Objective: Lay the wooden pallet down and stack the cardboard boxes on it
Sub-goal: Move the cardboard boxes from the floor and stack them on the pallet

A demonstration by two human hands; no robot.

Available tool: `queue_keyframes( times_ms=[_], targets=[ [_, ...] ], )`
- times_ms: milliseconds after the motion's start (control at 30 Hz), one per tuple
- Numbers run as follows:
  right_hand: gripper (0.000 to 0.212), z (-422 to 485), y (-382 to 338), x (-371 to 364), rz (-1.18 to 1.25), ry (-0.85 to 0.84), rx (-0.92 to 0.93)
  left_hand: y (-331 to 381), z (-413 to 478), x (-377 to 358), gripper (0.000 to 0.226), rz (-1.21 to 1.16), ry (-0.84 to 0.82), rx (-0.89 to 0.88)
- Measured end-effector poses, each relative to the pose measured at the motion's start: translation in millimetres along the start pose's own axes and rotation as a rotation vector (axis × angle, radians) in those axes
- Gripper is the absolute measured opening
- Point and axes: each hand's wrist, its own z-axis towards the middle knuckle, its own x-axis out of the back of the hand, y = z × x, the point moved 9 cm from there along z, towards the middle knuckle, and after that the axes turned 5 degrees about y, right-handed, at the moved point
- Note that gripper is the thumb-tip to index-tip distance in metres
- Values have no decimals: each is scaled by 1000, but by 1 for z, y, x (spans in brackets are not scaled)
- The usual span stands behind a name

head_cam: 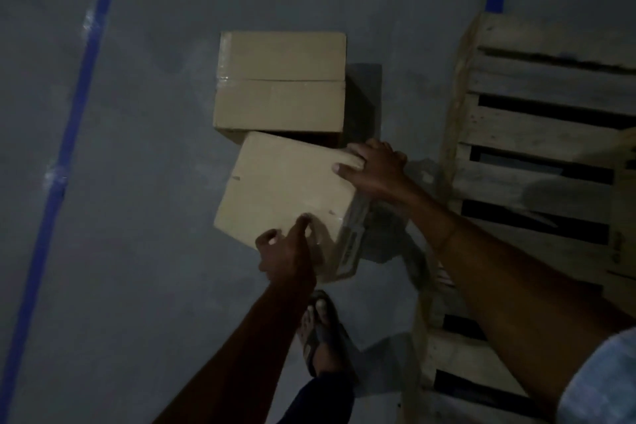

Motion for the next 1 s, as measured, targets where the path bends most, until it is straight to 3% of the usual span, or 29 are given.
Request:
queue_keyframes(
  times_ms=[100, 167, 267, 400, 500, 733, 900, 1000],
  targets=[
    [65, -43, -33, 39, 231, 13, -34, 26, -33, 49, 64, -26, -79, -72],
    [70, -83, -52, 68, 256, -12, -54, 47, -73, 77, 54, 27, -251, -125],
    [73, -152, -62, 121, 265, -32, -116, 77, -142, 128, 49, 98, -300, -136],
    [59, -264, -45, 218, 279, 132, -279, 110, -235, 170, 75, 151, -334, -226],
    [56, -341, -29, 283, 313, 300, -329, 125, -321, 179, 63, 241, -397, -350],
    [60, -485, 47, 381, 395, 494, -362, 86, -521, 184, 20, 519, -551, -594],
    [65, -569, 116, 418, 427, 575, -377, 28, -596, 176, 25, 534, -608, -593],
    [74, -625, 170, 422, 443, 595, -477, -16, -633, 155, 23, 591, -649, -599]
  ],
)
